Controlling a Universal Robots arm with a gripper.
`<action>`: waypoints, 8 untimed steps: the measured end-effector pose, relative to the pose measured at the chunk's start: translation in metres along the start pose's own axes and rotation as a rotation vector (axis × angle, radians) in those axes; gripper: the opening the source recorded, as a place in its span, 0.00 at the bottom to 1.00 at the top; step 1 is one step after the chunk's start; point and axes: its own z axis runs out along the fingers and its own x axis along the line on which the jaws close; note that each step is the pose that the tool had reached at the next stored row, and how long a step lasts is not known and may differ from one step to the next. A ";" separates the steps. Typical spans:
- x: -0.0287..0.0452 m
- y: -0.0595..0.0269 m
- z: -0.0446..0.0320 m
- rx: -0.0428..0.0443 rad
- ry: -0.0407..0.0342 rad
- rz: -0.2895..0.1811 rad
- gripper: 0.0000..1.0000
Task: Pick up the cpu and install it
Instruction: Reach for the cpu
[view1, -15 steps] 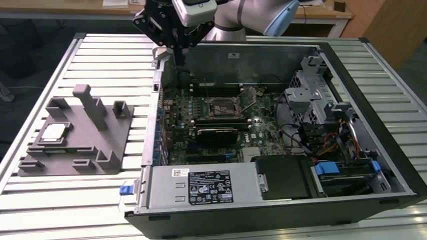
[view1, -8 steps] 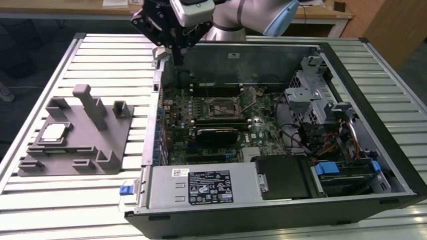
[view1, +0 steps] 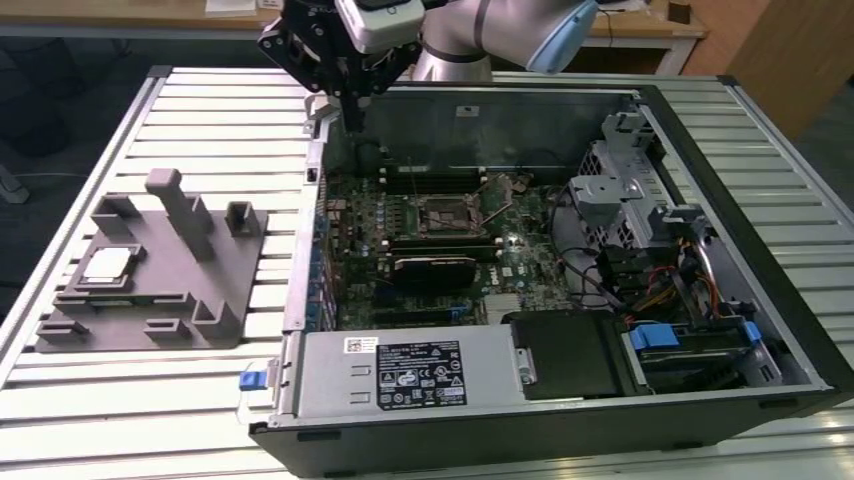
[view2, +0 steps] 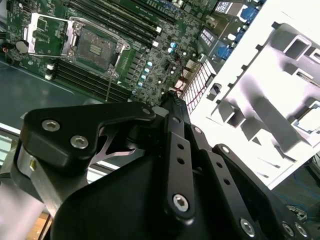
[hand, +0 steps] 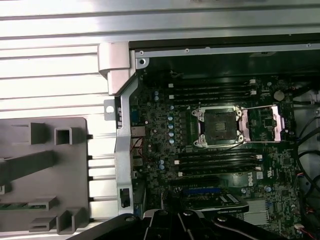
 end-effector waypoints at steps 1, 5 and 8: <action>0.0003 0.0000 0.0000 0.0000 0.0000 0.000 0.11; 0.0020 -0.0002 -0.0001 0.0000 0.0000 0.000 0.11; 0.0035 -0.0003 -0.0001 -0.0001 0.0000 0.000 0.11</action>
